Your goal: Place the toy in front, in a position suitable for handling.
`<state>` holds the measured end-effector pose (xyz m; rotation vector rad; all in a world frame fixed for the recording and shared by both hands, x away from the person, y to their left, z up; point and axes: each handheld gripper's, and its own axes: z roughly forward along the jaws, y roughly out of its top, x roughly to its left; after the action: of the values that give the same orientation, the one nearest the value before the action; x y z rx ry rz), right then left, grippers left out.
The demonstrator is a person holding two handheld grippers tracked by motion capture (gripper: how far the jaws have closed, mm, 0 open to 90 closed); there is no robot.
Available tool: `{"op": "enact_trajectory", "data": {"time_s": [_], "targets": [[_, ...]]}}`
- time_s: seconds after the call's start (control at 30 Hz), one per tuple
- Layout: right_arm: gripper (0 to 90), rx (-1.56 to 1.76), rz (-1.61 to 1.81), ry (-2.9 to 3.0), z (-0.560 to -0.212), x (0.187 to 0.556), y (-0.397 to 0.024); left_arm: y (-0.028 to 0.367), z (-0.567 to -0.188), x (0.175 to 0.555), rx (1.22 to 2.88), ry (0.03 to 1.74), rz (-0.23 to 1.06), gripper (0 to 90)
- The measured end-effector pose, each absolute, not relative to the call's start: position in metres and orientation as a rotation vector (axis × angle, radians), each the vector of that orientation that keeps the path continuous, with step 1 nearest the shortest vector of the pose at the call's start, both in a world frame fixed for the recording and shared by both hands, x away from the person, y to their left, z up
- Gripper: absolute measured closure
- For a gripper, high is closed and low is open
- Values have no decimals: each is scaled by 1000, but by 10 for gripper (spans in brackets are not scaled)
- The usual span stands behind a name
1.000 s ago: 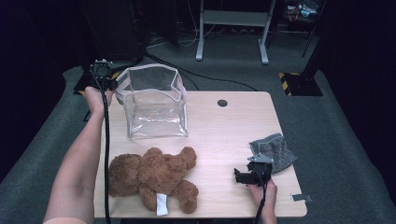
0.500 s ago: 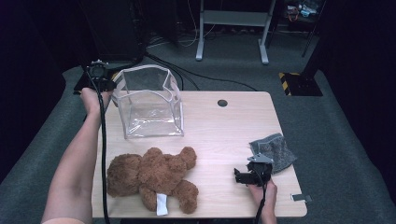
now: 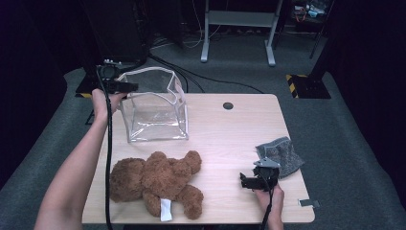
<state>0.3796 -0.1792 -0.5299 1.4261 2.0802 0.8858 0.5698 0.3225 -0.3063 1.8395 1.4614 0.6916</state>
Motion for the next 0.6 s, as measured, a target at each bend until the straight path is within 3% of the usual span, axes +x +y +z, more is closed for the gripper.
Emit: {"op": "enact_trajectory", "data": {"time_s": [0.3,0.6], "targets": [[31,1428,886,2079,-530,379,-179,275,-307,564,1929,1318,630,127],[31,1428,886,2080,-530,380,-179,226,-311,565,2017,1209,581,144]]}}
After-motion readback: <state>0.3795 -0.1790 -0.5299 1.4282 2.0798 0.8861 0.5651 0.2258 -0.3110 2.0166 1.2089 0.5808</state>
